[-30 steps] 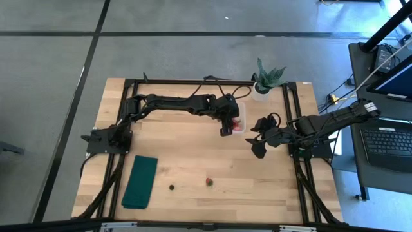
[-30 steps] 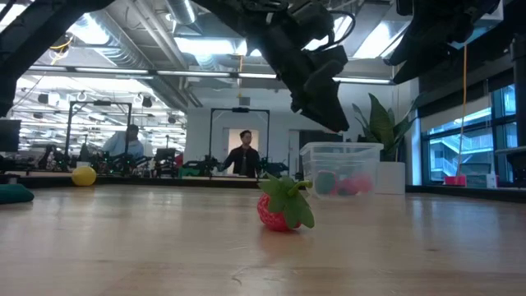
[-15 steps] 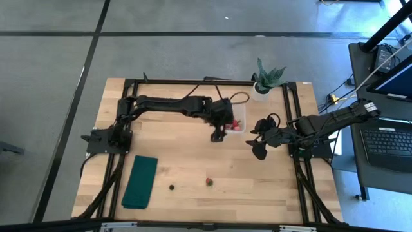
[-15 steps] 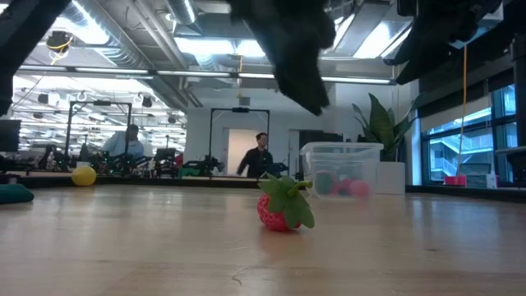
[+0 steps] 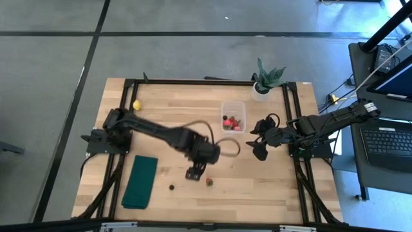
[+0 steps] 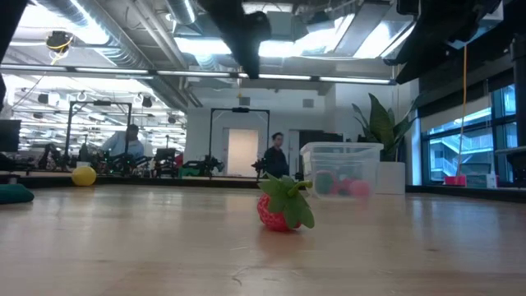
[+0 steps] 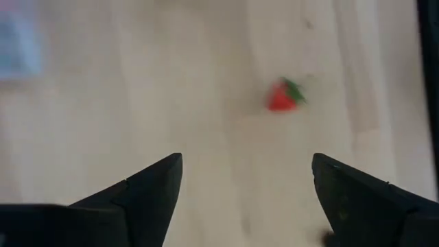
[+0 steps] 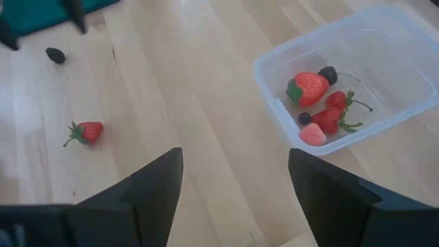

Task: Pick and placing Produce into tupperware
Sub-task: Put the blackberry into the transparent container

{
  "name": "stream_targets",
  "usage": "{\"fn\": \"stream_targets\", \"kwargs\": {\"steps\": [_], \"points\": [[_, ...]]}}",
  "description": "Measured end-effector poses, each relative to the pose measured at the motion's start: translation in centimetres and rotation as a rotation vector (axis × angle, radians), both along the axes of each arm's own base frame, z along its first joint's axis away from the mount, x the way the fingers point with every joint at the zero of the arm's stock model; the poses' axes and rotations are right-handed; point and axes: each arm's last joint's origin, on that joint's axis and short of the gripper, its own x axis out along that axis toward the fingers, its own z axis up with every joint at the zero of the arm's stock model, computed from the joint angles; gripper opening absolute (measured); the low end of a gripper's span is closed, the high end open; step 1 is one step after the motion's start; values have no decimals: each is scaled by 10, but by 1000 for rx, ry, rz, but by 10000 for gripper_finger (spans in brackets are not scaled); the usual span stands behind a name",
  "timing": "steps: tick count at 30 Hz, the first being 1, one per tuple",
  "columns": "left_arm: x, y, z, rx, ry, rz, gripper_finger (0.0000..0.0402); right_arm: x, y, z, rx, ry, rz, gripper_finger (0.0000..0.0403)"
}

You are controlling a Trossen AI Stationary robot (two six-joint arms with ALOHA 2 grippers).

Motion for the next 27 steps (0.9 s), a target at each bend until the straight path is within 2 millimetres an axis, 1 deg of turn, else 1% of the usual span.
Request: {"fn": "stream_targets", "kwargs": {"steps": [2,5,8,13,19,27], "points": [[-4,-16,-4,-14,12,12,314,0,0,0,-3,1,3,267],[-10,-40,-5,-23,-1,47,314,0,0,0,-7,2,7,267],[-18,-56,-10,-21,19,117,314,0,0,0,-19,5,20,267],[-28,-77,-12,-58,40,287,314,0,0,0,-22,7,22,267],[-55,-100,-9,29,62,457,314,0,0,0,-23,10,22,267],[-81,-128,-19,12,88,648,314,0,0,0,-19,5,18,267]]}}
